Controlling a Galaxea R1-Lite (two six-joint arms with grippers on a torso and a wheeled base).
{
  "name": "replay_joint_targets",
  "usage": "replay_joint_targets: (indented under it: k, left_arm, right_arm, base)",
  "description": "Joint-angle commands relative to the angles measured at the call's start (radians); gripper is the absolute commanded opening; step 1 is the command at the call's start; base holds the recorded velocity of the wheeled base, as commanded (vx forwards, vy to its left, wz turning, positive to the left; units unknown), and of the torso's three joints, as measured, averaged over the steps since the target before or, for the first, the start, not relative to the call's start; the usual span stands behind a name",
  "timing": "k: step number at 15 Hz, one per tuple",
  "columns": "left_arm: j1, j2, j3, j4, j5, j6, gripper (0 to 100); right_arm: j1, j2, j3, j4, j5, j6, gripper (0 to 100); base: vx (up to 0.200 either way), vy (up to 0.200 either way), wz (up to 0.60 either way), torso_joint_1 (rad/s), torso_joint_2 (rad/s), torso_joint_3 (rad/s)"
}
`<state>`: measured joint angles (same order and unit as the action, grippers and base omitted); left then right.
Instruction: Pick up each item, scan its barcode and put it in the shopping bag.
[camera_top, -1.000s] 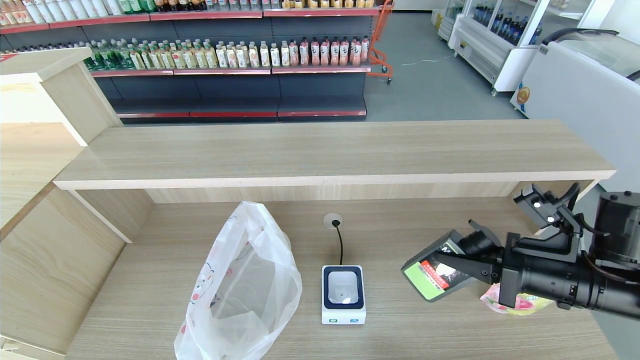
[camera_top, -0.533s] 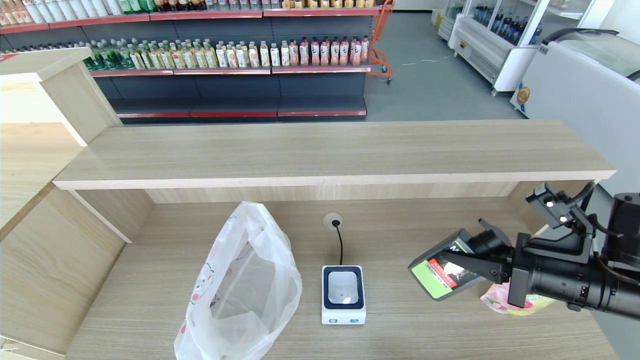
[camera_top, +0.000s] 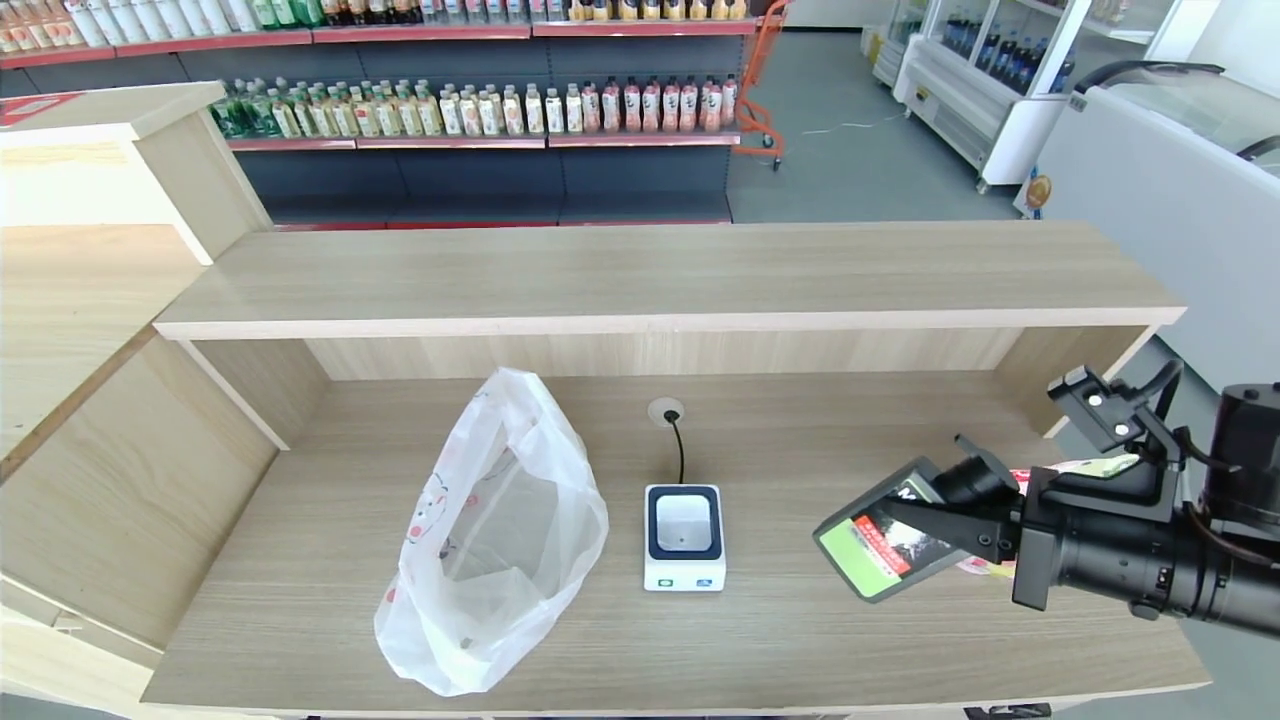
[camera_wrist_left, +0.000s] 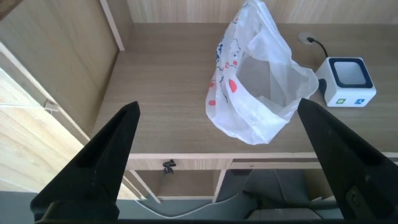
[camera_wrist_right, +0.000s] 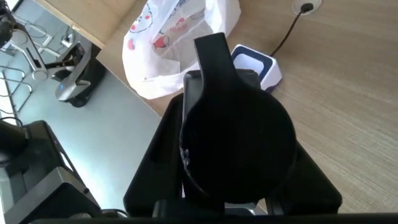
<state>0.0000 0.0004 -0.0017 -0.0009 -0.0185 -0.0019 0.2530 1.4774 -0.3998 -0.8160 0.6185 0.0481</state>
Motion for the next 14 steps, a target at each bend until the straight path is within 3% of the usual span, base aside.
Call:
replay_joint_targets:
  k: [1,9,12,14]
  left_arm:
    - [0.0,0.0,0.0,-0.001,0.0,-0.001,100]
    - [0.0,0.0,0.0,-0.001,0.002,-0.001,100]
    - [0.0,0.0,0.0,-0.001,0.0,-0.001,100]
    - [0.0,0.0,0.0,-0.001,0.002,-0.001,100]
  right_arm:
    - [0.0,0.014,-0.002,0.0,0.0,0.012,0]
    - [0.012,0.073,-0.097,0.051,-0.002,0.113,0]
    - [0.057,0.144,-0.134,0.058,-0.02,0.113,0]
    - [0.098,0.239,-0.189,0.055,-0.089,0.113,0]
  base:
    - [0.0,0.2,0.0,0.007,0.01,-0.002]
    - [0.0,0.2,0.0,0.013,0.01,0.001]
    - [0.0,0.0,0.0,0.0,0.0,0.0]
    - [0.0,0.0,0.0,0.0,0.0,0.0]
